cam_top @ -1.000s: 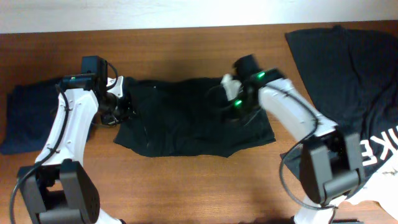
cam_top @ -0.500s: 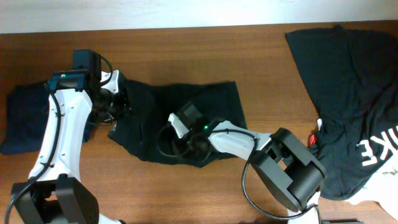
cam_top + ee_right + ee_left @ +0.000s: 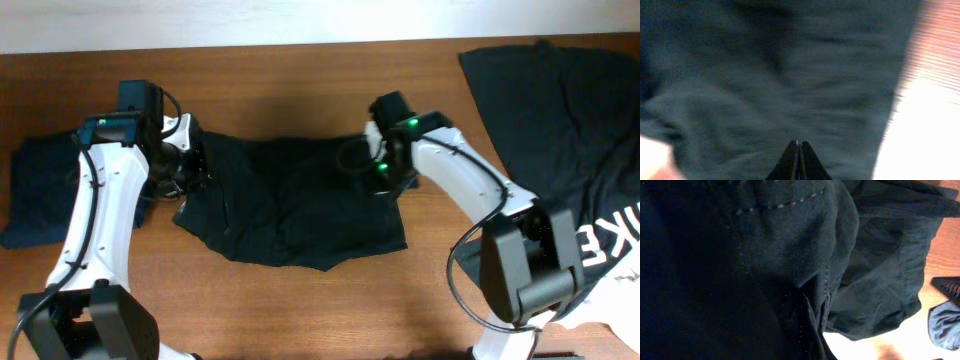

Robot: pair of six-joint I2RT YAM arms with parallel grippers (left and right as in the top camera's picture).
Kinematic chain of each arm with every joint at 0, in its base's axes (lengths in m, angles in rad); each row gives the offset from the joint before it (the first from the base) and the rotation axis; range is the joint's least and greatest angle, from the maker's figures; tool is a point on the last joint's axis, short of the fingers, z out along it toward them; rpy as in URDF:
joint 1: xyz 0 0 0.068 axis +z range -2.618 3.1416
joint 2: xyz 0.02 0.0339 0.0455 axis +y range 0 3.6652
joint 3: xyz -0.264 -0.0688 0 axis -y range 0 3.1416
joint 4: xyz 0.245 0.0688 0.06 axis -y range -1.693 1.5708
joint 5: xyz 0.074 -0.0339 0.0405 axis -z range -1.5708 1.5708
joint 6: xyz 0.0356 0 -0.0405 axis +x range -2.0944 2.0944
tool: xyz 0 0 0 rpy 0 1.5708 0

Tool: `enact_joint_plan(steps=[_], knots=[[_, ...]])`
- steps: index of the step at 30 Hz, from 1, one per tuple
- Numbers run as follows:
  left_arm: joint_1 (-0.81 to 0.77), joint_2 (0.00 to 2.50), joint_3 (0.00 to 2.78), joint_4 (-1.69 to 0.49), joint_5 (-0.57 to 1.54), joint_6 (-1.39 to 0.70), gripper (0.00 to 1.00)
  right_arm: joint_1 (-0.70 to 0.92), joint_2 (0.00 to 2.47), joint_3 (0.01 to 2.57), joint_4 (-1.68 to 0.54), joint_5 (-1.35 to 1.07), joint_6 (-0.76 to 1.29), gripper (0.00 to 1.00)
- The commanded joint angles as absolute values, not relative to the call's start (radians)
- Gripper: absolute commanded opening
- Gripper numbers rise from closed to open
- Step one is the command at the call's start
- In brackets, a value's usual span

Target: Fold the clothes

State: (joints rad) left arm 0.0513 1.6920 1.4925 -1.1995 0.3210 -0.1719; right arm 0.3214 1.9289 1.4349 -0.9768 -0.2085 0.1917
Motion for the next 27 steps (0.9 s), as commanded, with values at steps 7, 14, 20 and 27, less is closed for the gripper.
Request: enact_joint_plan(steps=[7, 14, 20, 27], knots=[[-0.117, 1.663, 1.519, -1.135, 0.325, -0.222, 0.03, 0.245, 1.922, 1.183, -0.855, -0.139, 0.15, 0.05], [-0.282, 1.667, 1.519, -1.064, 0.325, -0.352, 0.03, 0.265, 1.922, 1.104, -0.797, -0.155, 0.166, 0.05], [-0.424, 1.738, 1.519, -0.968, 0.324, -0.398, 0.04, 0.265, 1.922, 1.103, -0.803, -0.176, 0.165, 0.05], [-0.508, 1.856, 1.519, -0.865, 0.325, -0.412, 0.06, 0.264, 1.922, 1.103, -0.808, -0.176, 0.165, 0.05]])
